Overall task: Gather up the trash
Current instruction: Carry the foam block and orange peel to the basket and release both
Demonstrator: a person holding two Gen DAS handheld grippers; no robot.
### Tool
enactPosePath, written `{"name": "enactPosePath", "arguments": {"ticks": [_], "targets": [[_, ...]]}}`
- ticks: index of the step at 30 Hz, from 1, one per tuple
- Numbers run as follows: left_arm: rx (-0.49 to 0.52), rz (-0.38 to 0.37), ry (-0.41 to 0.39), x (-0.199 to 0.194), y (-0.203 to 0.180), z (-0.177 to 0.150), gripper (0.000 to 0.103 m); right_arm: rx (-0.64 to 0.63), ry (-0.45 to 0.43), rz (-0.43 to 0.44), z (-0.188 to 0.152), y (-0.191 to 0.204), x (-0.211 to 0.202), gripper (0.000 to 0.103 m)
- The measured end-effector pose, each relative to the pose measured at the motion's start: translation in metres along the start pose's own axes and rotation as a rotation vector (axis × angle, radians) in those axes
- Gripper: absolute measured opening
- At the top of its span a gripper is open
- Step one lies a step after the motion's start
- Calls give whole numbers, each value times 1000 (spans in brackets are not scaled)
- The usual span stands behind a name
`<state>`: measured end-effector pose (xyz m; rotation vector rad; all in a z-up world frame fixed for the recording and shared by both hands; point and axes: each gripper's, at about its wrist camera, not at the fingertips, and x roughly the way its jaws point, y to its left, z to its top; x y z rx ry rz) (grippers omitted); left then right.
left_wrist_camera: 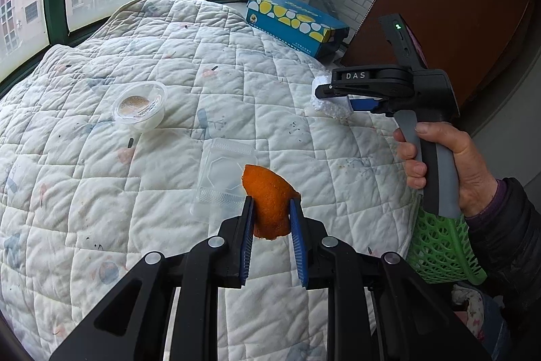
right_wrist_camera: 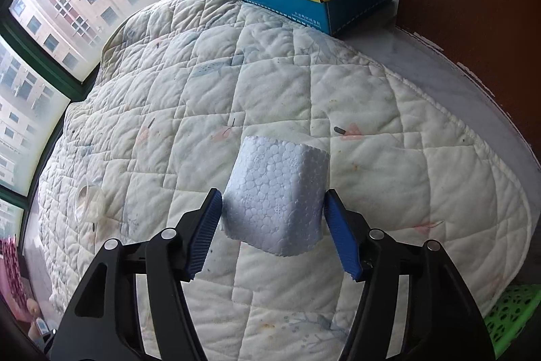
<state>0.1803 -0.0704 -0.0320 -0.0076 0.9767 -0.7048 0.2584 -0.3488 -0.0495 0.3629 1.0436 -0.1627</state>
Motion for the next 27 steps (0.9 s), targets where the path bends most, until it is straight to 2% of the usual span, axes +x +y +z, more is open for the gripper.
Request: {"name": "enactPosePath", "arguments": {"ticks": [6, 16, 27], "targets": [[10, -19, -19, -9, -17, 0, 20, -40, -38, 14, -29, -1, -47, 62], [68, -39, -43, -21, -57, -2, 20, -62, -93, 1, -97, -30, -113, 62], [161, -88, -45, -19, -115, 1, 20, -45, -170, -111, -160, -79, -167, 62]]}}
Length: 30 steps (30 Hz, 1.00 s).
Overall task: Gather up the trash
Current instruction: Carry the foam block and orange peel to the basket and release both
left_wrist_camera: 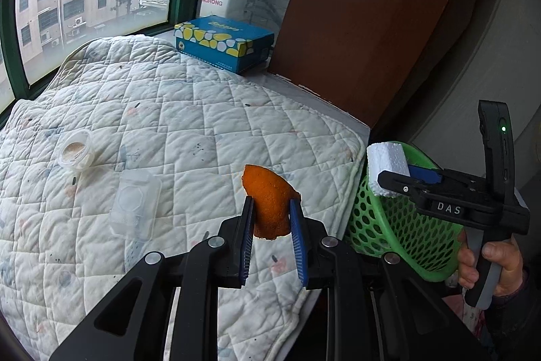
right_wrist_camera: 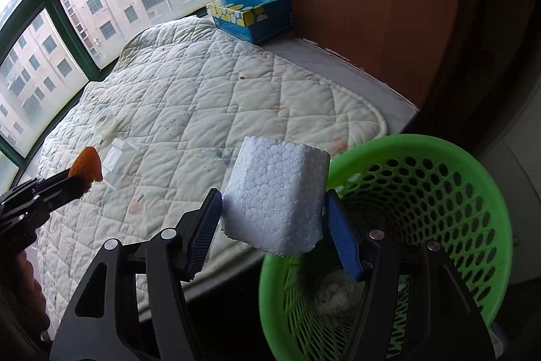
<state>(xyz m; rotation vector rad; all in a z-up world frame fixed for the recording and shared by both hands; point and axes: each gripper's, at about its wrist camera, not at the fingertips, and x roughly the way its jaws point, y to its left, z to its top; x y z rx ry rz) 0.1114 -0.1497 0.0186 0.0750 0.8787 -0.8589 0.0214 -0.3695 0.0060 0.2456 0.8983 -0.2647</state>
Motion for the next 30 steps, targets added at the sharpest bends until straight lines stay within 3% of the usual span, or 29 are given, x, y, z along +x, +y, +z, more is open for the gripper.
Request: {"name": "enactPosePath", "arguments": {"ticks": [18, 30], "targets": [[146, -148, 55, 39, -109, 10, 20, 136, -32, -151, -64, -88, -48, 63], [220, -213, 133, 74, -164, 4, 21, 229, -45, -190, -88, -128, -65, 63]]}}
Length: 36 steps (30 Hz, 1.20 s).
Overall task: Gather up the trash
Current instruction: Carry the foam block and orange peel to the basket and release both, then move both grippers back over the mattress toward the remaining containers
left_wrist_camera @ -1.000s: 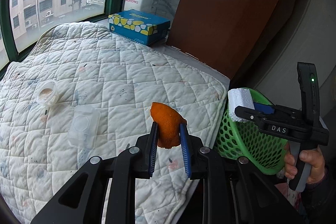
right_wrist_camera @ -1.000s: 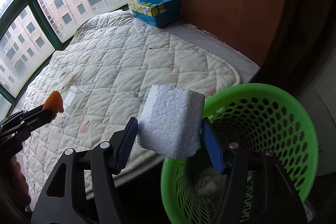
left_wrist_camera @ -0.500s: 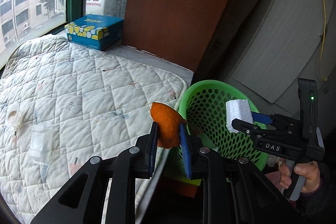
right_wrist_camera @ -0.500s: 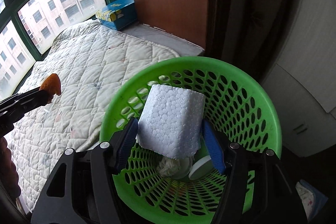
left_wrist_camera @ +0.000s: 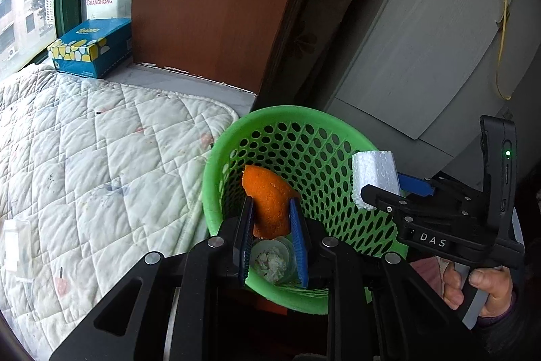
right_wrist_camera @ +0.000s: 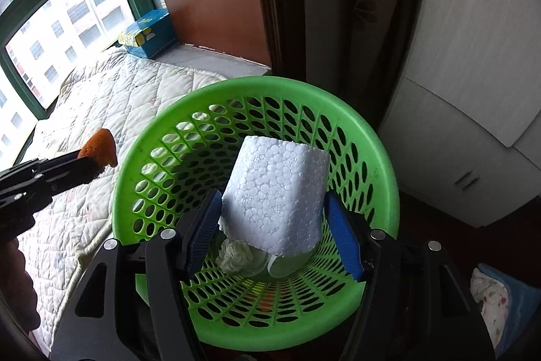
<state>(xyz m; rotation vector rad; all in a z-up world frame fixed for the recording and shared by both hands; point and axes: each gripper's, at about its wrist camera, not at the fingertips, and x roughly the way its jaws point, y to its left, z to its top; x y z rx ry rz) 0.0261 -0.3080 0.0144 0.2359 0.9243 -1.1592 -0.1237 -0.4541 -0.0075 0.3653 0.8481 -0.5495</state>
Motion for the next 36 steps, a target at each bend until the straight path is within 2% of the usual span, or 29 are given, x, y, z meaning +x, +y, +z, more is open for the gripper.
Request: {"name": "enactPosePath", "arguments": {"ticks": [4, 8, 12, 14, 17, 19, 23, 30, 36], "targets": [[11, -15, 23, 10, -8, -1, 23, 19, 1, -3, -2, -7, -2, 63], [4, -15, 22, 13, -9, -2, 39, 36, -5, -3, -3, -12, -3, 66], [3, 1, 12, 10, -7, -3, 45, 41, -10, 2, -2, -13, -5, 67], [-6, 18, 2, 6, -3, -4, 53, 37, -13, 5, -1, -11, -6, 67], [-20, 44, -14, -4, 6, -5, 59, 26, -20, 17, 1, -5, -7, 70], [-27, 69, -27, -13, 14, -8, 64, 15, -23, 30, 3, 2, -7, 71], [-71, 122, -72, -35, 37, -11, 80, -19, -27, 54, 8, 20, -6, 72], [-94, 238, -140, -71, 78, -19, 89, -90, -35, 106, 22, 63, -3, 76], [-172, 312, -164, -103, 131, -28, 90, -162, -18, 159, 30, 112, 8, 77]]}}
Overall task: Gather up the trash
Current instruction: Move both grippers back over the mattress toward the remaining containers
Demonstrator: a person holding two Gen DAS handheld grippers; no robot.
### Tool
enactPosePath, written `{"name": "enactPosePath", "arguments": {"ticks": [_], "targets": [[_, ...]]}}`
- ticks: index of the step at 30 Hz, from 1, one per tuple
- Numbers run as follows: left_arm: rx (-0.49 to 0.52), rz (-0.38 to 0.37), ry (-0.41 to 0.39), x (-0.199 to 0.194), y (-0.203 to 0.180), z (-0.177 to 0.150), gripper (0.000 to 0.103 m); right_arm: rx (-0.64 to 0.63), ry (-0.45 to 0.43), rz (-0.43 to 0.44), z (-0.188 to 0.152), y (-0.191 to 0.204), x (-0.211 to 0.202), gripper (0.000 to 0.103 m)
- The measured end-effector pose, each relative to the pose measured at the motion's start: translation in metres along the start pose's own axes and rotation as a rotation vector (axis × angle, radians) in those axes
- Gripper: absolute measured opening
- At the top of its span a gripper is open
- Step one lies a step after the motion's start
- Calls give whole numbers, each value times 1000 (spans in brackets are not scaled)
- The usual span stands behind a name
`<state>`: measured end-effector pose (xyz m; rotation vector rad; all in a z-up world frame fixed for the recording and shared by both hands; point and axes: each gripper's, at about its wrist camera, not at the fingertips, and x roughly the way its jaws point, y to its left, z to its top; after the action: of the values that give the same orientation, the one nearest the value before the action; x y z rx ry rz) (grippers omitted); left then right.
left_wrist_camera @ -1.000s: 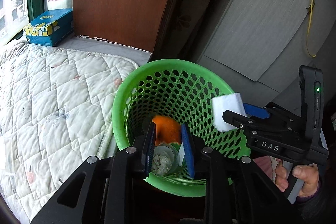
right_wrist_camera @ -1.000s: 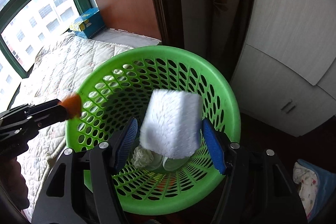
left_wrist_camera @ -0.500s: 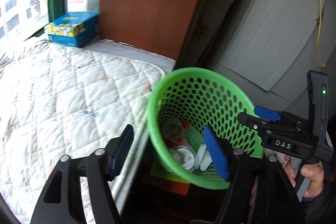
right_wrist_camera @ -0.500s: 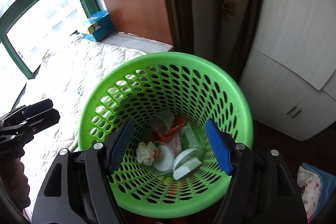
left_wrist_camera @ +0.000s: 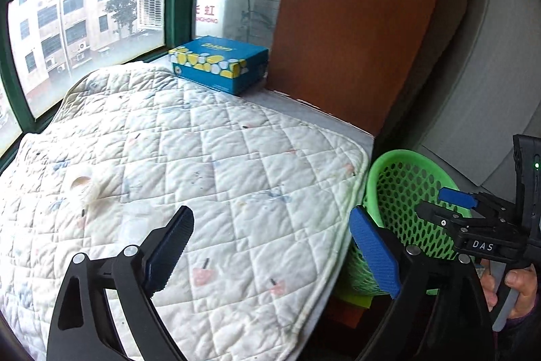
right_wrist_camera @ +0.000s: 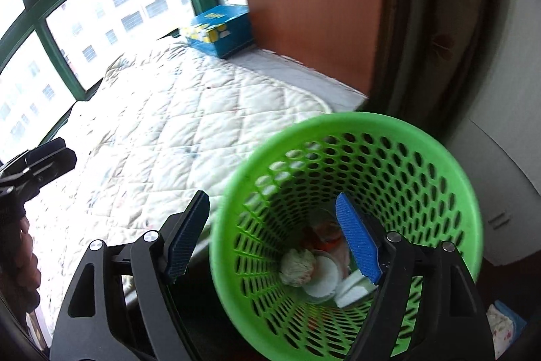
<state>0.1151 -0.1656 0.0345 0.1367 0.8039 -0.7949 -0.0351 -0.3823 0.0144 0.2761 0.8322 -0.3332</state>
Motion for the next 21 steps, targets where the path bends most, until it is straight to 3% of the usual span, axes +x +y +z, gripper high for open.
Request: {"name": "enactPosePath", "arguments": {"ticks": [15, 21], "targets": [[-197, 249, -10, -32, 167, -9, 90, -134, 156, 198, 18, 144, 68, 77], [-277, 283, -27, -46, 215, -19, 90, -126, 241, 275, 27, 206, 102, 77]]}}
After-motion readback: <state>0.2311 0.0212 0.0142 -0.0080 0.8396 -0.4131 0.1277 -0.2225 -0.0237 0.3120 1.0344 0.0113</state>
